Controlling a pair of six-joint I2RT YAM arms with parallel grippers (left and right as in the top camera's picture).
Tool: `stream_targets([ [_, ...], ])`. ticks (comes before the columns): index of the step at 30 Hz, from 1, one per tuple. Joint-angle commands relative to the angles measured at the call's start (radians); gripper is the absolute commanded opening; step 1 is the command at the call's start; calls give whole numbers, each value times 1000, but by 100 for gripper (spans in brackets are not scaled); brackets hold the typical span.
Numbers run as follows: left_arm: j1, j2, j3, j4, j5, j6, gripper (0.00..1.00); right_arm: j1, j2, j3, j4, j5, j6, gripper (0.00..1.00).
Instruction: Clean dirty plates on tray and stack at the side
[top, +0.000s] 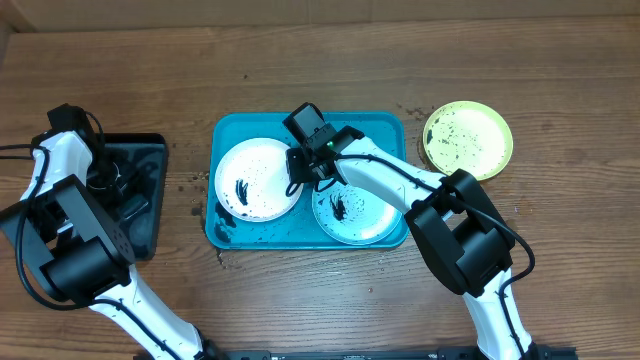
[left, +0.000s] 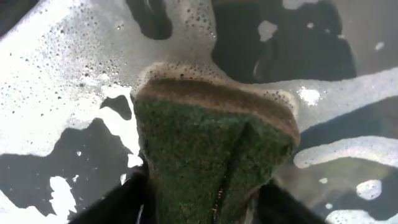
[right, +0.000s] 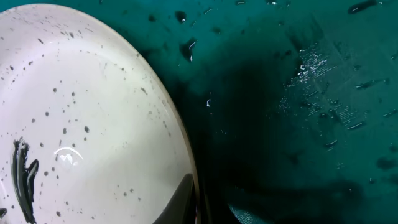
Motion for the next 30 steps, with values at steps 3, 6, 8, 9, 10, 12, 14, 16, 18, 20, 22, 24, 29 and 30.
stream_targets([
  [3,9,23,3,8,-27,3,15,-1,20,-6,3,11,-4,4],
  [6,9,23,6,8,-51,3,4,-1,20,-6,3,11,-4,4],
  [8,9,23,6,8,-75,3,4,-1,20,-6,3,11,-4,4],
  [9,9,23,6,8,-93,3,6,-1,20,-6,3,11,-4,4],
  [10,9,23,6,9,-105,3,22,-1,20,-6,3,11,-4,4],
  [12,9,23,6,21,-126,3,91,-1,20,-6,3,11,-4,4],
  [14,9,23,6,43,-131,3,100,-1,20,-6,3,11,-4,4],
  [16,9,24,6,69,-131,3,100,-1,20,-6,3,11,-4,4],
  [18,9,24,6,90,-131,3,100,-1,20,-6,3,11,-4,4],
  [20,9,24,6,108,-131,3,100,-1,20,-6,3,11,-4,4],
  [22,9,24,6,122,-131,3,91,-1,20,-6,3,11,-4,4],
  [24,9,24,6,131,-131,3,67,-1,20,-6,3,11,-4,4],
  [29,9,24,6,126,-123,3,4,-1,20,-6,3,11,-4,4],
  [30,9,24,6,122,-124,3,4,-1,20,-6,3,11,-4,4],
])
